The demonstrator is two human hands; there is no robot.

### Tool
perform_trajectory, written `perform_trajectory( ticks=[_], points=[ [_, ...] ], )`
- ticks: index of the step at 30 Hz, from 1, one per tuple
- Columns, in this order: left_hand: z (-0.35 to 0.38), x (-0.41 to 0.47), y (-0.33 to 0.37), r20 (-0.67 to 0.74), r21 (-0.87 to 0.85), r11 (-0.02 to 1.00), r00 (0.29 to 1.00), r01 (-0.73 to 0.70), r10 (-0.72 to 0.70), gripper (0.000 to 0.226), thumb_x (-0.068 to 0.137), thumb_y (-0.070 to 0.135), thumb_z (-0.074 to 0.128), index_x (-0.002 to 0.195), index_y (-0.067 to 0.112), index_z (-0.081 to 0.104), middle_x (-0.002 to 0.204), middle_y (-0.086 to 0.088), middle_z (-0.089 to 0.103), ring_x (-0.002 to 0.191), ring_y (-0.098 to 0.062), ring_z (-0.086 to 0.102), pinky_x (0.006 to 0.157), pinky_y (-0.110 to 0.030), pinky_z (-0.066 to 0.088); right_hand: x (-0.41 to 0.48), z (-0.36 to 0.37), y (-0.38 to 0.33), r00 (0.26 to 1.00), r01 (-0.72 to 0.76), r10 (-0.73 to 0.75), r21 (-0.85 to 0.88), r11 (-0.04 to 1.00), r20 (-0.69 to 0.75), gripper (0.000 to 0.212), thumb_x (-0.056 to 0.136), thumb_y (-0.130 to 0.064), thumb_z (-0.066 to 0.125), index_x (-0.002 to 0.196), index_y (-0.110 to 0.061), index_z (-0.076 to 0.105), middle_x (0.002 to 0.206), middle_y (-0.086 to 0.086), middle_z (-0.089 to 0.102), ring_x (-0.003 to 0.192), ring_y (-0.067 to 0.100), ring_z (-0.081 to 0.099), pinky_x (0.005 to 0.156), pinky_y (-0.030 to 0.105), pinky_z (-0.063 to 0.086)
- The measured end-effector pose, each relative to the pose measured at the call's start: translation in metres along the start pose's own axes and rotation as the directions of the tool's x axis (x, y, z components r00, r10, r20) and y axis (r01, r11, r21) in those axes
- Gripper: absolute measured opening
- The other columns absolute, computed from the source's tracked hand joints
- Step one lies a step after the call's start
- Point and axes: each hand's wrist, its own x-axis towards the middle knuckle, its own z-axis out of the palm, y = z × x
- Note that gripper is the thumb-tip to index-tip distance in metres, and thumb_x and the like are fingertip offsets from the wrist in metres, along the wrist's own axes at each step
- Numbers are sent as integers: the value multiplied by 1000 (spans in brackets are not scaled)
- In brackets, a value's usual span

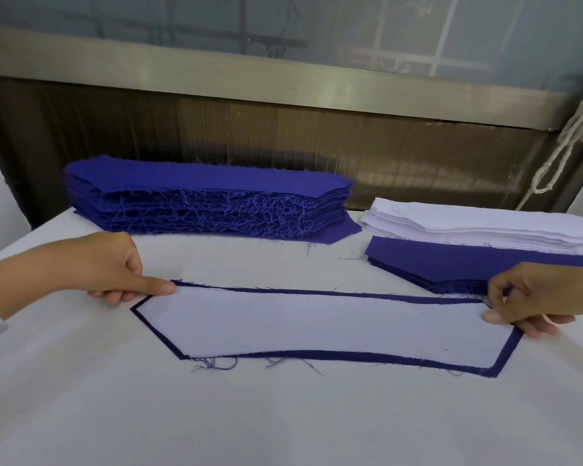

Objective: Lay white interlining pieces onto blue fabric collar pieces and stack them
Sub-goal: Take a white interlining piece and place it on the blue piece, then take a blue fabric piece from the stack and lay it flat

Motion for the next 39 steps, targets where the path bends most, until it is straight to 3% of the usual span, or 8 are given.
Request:
perform_trajectory(
  ticks=[3,6,9,13,20,25,31,39],
  points=[
    [-4,1,-5,-62,10,1000,998,1,-1,63,58,79,66,44,17,64,48,0,65,35,-7,45,40,-12,37,3,-8,13,999,-49,49,-58,997,-7,46,72,-67,80,80,-24,67,77,15,75,53,15,63,39,20,35],
    [-11,8,-6,-288,31,999,957,-19,28,60,77,68,64,50,15,67,45,1,64,33,-6,48,44,-17,42,6,-18,15,998,-59,58,-42,997,-25,52,70,-70,80,76,-20,66,76,18,74,50,18,62,38,20,35],
    [-20,13,3,-567,-6,989,815,-147,117,54,88,57,59,51,18,66,44,6,63,47,-14,62,57,-26,47,9,-25,-11,997,17,-11,71,997,-82,57,73,-70,77,77,-14,66,75,22,71,47,19,56,39,20,36],
    [-31,17,23,-714,-3,955,669,-298,207,42,93,48,59,60,22,64,43,6,60,52,-10,61,56,-23,42,11,-28,-80,974,167,-142,130,977,-177,36,81,-52,75,78,-16,73,76,17,73,49,15,57,39,19,38],
    [-54,53,59,-678,57,905,649,-422,345,18,95,35,63,94,18,69,82,2,66,72,-6,57,75,-30,48,53,-25,-190,797,389,-272,114,914,-540,11,95,-16,66,89,-11,74,70,-2,74,53,-1,60,47,17,41],
    [-60,77,80,-608,177,903,678,-392,413,21,99,27,59,114,17,70,110,-3,67,92,-15,60,90,-43,54,100,-22,-235,714,428,-277,88,899,-643,12,98,-15,63,98,-11,74,95,-1,69,89,13,59,74,26,45],
    [-64,94,94,-540,255,898,718,-358,439,25,100,25,56,120,19,69,122,-5,65,106,-21,61,95,-46,52,136,-28,-252,712,322,-234,12,947,-662,28,99,-25,63,110,-1,72,108,15,69,95,26,59,89,40,49],
    [-63,114,96,-539,284,884,700,-372,468,22,97,29,63,114,19,73,110,-3,70,88,-11,56,77,-30,47,151,-31,-254,763,304,-200,69,950,-615,26,97,-27,65,109,-5,74,108,9,67,101,24,59,85,36,49]
  ],
)
